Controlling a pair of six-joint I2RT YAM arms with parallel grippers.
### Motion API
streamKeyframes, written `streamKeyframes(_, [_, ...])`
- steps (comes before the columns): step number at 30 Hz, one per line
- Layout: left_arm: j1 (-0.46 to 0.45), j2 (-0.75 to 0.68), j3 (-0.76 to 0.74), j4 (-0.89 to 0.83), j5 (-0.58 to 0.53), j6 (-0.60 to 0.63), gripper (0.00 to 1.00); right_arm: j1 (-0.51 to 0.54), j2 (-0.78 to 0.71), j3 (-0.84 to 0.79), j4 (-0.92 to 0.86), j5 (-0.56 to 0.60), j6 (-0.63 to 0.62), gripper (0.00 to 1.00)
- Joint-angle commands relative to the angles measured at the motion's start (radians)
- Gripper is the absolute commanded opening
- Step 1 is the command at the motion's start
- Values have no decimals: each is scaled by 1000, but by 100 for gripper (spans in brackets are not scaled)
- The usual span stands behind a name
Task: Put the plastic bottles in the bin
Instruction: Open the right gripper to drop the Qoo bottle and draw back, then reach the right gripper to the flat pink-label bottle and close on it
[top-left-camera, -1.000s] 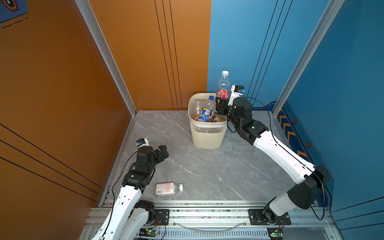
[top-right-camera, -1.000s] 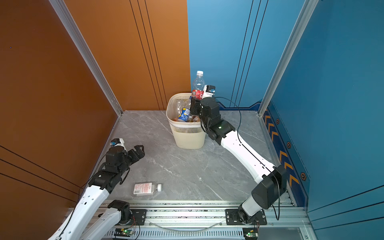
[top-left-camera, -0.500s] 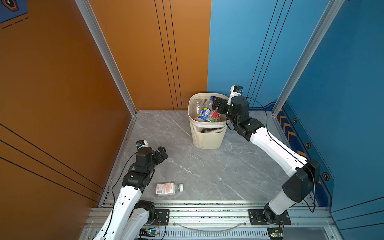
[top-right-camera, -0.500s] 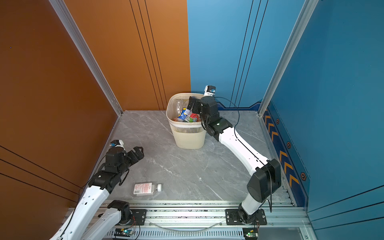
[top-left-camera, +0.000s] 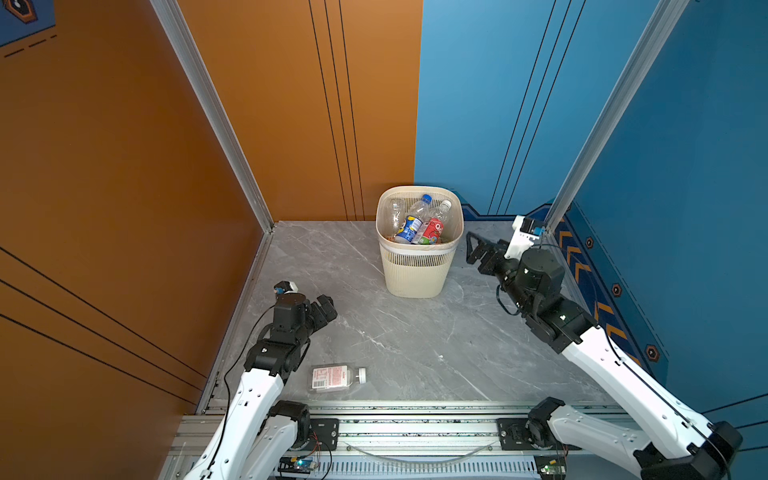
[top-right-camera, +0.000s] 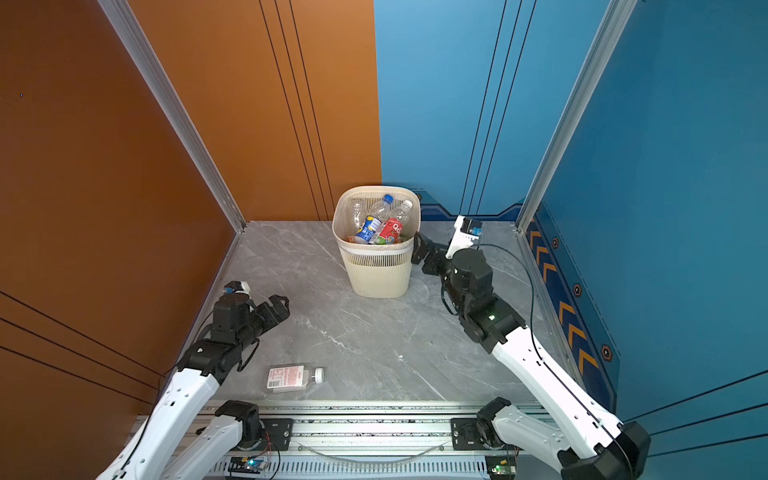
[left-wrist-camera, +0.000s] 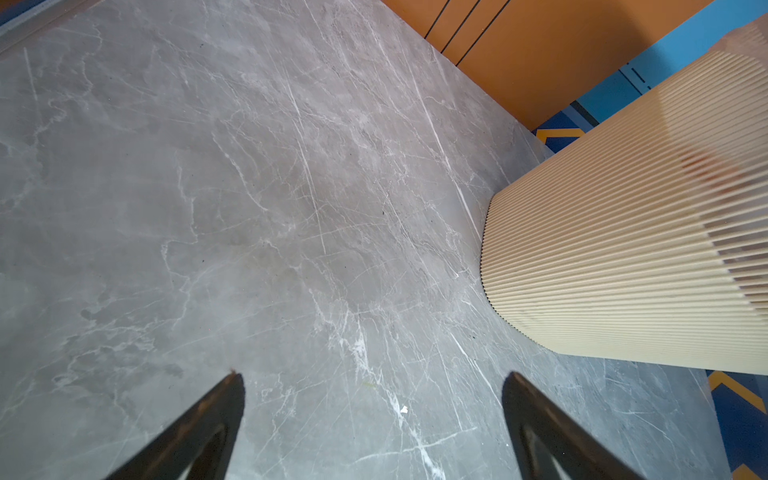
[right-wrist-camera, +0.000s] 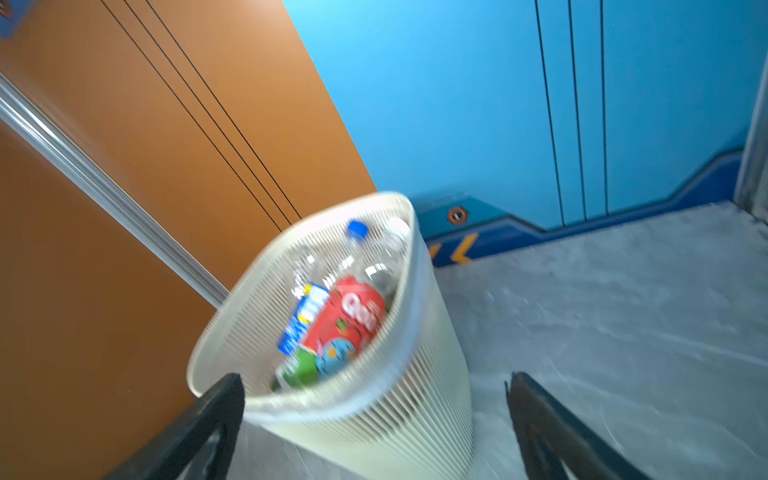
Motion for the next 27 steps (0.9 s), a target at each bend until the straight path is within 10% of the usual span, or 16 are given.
streamKeyframes(1, [7,4,30,-48,31,-12,98,16,-23,-99,-93,-66,33,100])
streamKeyframes(10, [9,-10,20,-55,16,-8,98,210,48,-161,-102,-198,-95,100])
streamKeyframes(27, [34,-84,13,-67,56,34,98,690,757,179,92,-465,-408,99])
